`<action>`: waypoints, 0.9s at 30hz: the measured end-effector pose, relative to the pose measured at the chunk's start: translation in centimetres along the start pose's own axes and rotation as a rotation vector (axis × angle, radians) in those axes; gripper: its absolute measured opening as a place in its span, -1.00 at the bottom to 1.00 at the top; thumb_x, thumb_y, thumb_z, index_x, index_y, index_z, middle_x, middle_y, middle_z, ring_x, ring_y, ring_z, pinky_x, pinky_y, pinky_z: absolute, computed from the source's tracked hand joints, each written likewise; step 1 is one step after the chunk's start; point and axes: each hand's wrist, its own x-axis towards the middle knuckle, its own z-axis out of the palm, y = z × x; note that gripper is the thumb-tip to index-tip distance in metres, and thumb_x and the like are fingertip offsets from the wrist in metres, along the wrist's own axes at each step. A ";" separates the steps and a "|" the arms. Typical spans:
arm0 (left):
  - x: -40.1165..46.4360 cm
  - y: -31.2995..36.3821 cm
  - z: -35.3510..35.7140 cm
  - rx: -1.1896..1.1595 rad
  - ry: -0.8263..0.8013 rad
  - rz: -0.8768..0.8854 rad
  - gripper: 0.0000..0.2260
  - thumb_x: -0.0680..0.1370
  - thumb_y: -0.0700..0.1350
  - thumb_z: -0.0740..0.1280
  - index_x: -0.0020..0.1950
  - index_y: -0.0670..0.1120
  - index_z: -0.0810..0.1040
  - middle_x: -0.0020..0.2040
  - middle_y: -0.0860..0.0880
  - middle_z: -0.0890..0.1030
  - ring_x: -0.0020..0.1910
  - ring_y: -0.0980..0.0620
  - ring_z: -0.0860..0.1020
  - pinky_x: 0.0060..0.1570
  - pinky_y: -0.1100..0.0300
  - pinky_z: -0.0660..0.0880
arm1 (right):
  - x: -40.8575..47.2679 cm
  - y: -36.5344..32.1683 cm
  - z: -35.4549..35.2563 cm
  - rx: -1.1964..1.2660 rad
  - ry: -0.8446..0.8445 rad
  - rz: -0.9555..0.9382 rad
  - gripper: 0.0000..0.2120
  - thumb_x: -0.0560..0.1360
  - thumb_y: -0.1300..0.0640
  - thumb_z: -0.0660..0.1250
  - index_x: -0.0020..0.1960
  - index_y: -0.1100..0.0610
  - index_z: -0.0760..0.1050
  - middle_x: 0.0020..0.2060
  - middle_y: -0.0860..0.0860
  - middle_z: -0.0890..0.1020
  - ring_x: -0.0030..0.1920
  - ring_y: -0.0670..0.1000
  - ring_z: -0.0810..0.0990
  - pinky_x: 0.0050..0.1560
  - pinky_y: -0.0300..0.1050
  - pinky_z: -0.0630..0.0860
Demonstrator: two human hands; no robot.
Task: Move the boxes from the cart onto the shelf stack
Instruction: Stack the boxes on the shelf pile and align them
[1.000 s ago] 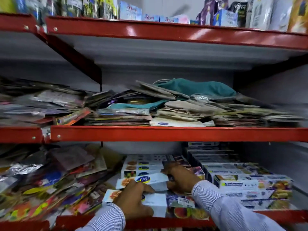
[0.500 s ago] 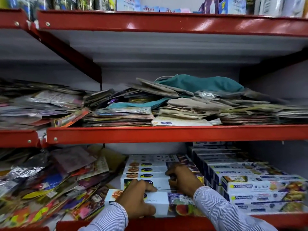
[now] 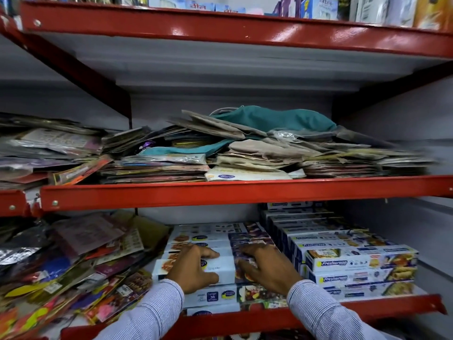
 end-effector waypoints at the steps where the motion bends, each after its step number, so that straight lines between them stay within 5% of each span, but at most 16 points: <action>1: -0.1 0.0 0.2 0.051 0.041 0.040 -0.53 0.28 0.04 0.54 0.18 0.05 0.62 0.08 0.16 0.52 0.11 0.14 0.39 0.21 0.26 0.36 | -0.2 0.1 0.3 -0.025 -0.017 -0.019 -0.56 0.53 -0.29 0.11 0.14 0.01 0.49 -0.02 0.02 0.68 -0.05 0.08 0.64 -0.11 -0.04 0.56; 3: -0.5 -0.4 0.6 0.151 0.100 0.114 -0.57 0.28 0.11 0.49 0.13 0.07 0.65 0.06 0.14 0.52 0.11 0.09 0.36 0.24 0.16 0.35 | -0.6 0.5 1.0 -0.036 -0.064 -0.029 -0.63 0.53 -0.25 0.14 0.09 0.01 0.45 -0.01 0.04 0.63 -0.05 0.11 0.62 -0.11 0.00 0.56; 8: -1.1 -2.3 1.1 0.150 0.098 0.135 -0.53 0.35 0.25 0.35 0.23 0.17 0.58 0.21 0.19 0.55 0.25 0.11 0.44 0.28 0.16 0.38 | -1.0 1.3 1.9 -0.094 -0.079 -0.017 -0.58 0.60 -0.04 0.16 0.44 -0.02 0.30 0.44 -0.01 0.42 0.37 0.12 0.45 0.27 0.03 0.50; 12: -1.8 -3.3 1.2 0.300 0.099 0.180 -0.52 0.50 0.33 0.22 0.37 0.19 0.44 0.37 0.24 0.47 0.39 0.15 0.37 0.42 0.06 0.26 | -1.2 1.3 2.1 -0.109 -0.052 -0.050 -0.58 0.64 0.00 0.12 0.49 0.00 0.26 0.48 -0.04 0.37 0.42 0.07 0.38 0.34 -0.05 0.39; 16: -2.9 -3.5 2.0 0.535 0.136 0.232 -0.49 0.60 0.29 -0.07 0.42 0.13 0.39 0.39 0.12 0.50 0.42 0.00 0.40 0.35 0.00 0.09 | -1.7 2.1 3.6 -0.225 -0.060 -0.076 -0.51 0.67 -0.10 -0.07 0.57 0.00 0.06 0.57 -0.02 0.19 0.57 0.05 0.11 0.58 0.05 0.03; 19: -3.7 -3.8 2.8 0.616 0.180 0.218 -0.50 0.63 0.21 -0.02 0.52 0.05 0.21 0.53 0.01 0.25 0.52 -0.14 0.21 0.40 -0.23 0.01 | -2.8 2.2 4.7 -0.295 0.057 -0.037 -0.45 0.65 -0.16 -0.21 0.59 -0.01 -0.10 0.60 -0.04 -0.02 0.59 0.04 -0.17 0.53 0.19 -0.23; 22: -4.6 -3.9 3.2 0.653 0.233 0.186 -0.42 0.61 0.21 0.06 0.56 -0.02 0.09 0.59 -0.10 0.08 0.56 -0.20 0.01 0.44 -0.37 -0.05 | -4.0 2.1 5.7 -0.315 0.180 0.060 -0.43 0.66 -0.13 -0.09 0.59 0.04 -0.10 0.60 -0.01 -0.04 0.60 0.08 -0.13 0.50 0.30 -0.16; 27: -4.8 -4.5 4.1 0.683 0.241 0.111 -0.40 0.61 0.20 -0.04 0.55 -0.14 0.12 0.56 -0.23 0.13 0.54 -0.30 0.02 0.39 -0.48 -0.03 | -4.0 1.8 7.2 -0.325 0.215 0.126 -0.38 0.62 -0.10 -0.01 0.59 0.12 -0.06 0.60 0.09 -0.02 0.59 0.13 -0.05 0.49 0.38 -0.05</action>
